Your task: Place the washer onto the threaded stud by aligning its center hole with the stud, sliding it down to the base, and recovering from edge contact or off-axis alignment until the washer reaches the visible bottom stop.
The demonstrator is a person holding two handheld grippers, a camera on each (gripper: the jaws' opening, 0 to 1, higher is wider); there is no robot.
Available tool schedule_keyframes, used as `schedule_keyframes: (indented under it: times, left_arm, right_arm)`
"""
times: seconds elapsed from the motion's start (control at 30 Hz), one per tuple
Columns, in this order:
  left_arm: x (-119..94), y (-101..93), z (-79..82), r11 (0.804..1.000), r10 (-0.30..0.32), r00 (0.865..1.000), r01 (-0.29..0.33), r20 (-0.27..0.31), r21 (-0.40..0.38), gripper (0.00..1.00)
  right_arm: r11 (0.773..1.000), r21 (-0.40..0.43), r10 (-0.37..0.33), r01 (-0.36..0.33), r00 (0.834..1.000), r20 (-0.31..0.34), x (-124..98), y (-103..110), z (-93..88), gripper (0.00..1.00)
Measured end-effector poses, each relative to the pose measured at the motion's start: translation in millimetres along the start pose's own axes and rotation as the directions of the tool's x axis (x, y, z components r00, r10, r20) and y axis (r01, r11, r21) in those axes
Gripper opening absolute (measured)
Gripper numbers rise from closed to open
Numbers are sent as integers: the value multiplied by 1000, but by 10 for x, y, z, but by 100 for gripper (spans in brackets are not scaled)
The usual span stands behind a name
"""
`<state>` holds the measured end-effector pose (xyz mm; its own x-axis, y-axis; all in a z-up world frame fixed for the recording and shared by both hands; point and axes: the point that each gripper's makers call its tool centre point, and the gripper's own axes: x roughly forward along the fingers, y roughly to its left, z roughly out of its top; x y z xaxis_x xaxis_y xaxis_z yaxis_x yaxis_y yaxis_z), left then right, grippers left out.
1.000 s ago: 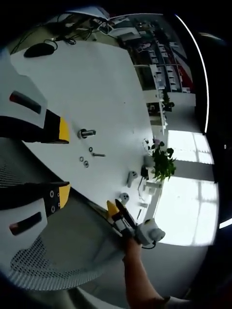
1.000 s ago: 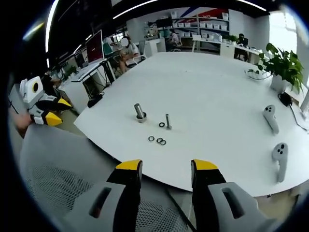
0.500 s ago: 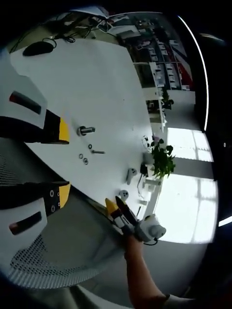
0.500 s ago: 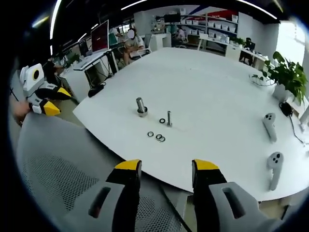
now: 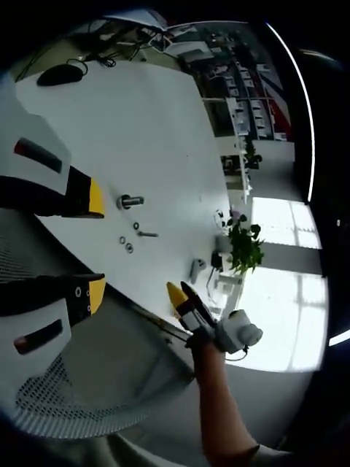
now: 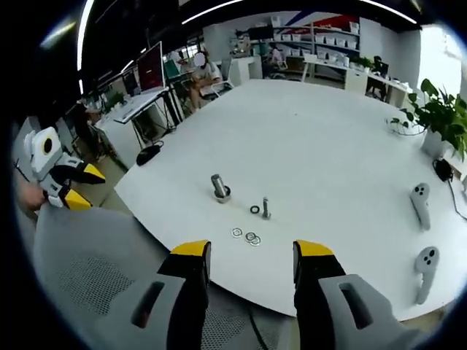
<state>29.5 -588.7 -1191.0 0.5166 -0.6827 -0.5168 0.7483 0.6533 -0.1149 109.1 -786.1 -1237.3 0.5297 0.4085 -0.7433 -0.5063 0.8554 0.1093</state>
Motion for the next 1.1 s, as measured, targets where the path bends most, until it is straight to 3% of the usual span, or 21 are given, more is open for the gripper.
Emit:
schedule_keyframes:
  times: [0.23,0.33,0.47,0.57,0.67,0.8,1.1]
  left_arm:
    - [0,11,-5,1000,4,1000,-4,-2,-1,28]
    - [-2,30,-6,1000,12,1000,-12,0,-7,28]
    - [-3,42,-12,1000,19,1000,-19,-2,-10,28]
    - [-3,50,-16,1000,23,1000,-24,-5,-7,27]
    - [-2,56,-25,1000,26,1000,-26,-8,-13,27]
    - [-4,70,-29,999,32,999,-32,-8,-16,27]
    - [-4,97,-26,999,46,999,-46,-6,-21,27]
  right_arm:
    - [999,-28,31,-34,995,-90,287,54,-95,42]
    - [993,-110,20,-37,989,-149,398,74,-183,41]
    - [985,-159,33,-64,982,-188,588,151,-253,39]
    - [972,-218,39,-90,972,-231,701,193,-321,35]
    - [942,-313,38,-121,965,-258,832,235,-334,32]
    - [919,-362,43,-157,952,-303,1000,276,-344,27]
    - [902,-384,50,-198,931,-362,1222,291,-388,27]
